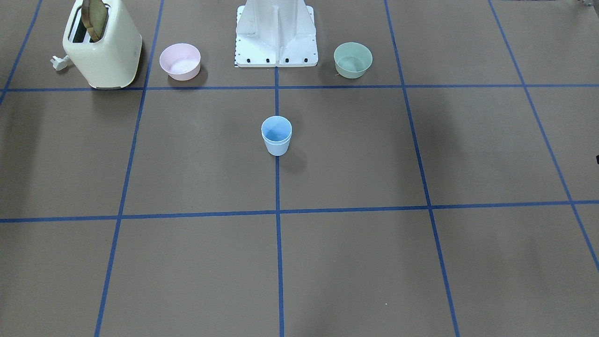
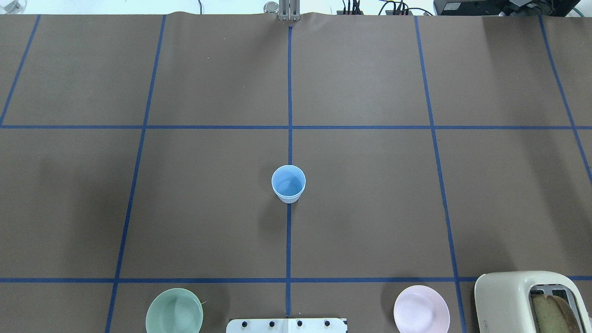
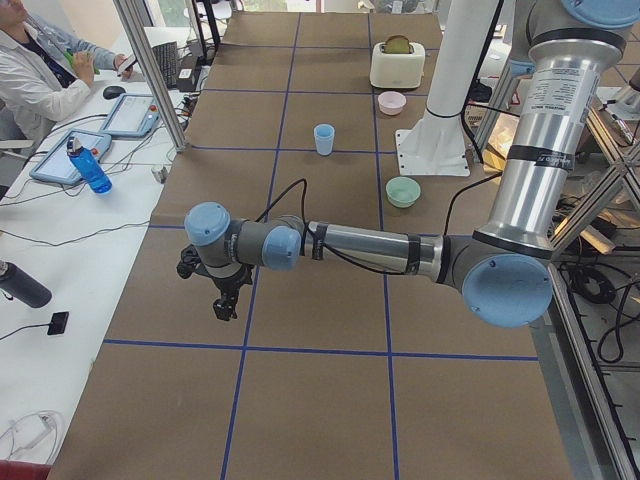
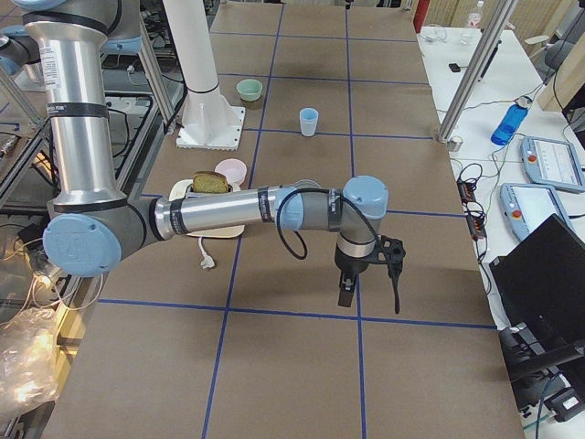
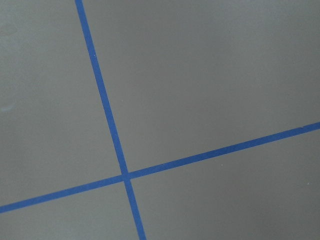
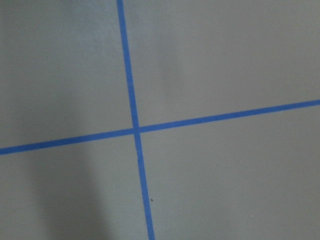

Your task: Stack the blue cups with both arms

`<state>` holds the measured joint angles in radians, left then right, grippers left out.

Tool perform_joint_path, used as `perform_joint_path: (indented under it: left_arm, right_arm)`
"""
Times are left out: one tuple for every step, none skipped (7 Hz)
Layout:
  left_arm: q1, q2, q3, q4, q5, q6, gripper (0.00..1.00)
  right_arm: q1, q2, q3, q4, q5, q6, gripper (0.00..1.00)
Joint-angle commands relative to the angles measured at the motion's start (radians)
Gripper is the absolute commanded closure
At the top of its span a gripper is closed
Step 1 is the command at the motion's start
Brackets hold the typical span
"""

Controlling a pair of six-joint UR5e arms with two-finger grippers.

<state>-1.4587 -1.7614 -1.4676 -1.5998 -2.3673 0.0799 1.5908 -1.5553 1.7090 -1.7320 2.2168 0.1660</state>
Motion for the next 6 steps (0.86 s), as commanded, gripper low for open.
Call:
perform_joint_path:
  left_arm:
    - [-0.003, 0.048, -0.002, -0.009, -0.001, 0.003, 0.02]
    - [-0.003, 0.049, -0.002, -0.011, -0.001, 0.003, 0.02]
    - [-0.003, 0.049, -0.002, -0.012, -0.001, 0.003, 0.02]
    - [-0.003, 0.051, -0.002, -0.012, 0.000, 0.003, 0.02]
    - [-0.003, 0.051, -0.002, -0.012, -0.001, 0.003, 0.02]
    - [-0.003, 0.053, -0.002, -0.014, -0.001, 0.003, 0.02]
  right_arm:
    - [0.009, -0.034, 0.024, -0.001, 0.007, -0.003, 0.00]
    - [0.009, -0.034, 0.027, -0.003, 0.010, -0.003, 0.00]
    - [0.009, -0.034, 0.032, -0.004, 0.012, -0.003, 0.00]
    - [0.009, -0.035, 0.038, -0.008, 0.011, -0.003, 0.00]
    - [0.009, -0.037, 0.046, -0.009, 0.017, -0.002, 0.00]
    - [0.008, -0.038, 0.047, -0.009, 0.024, -0.002, 0.00]
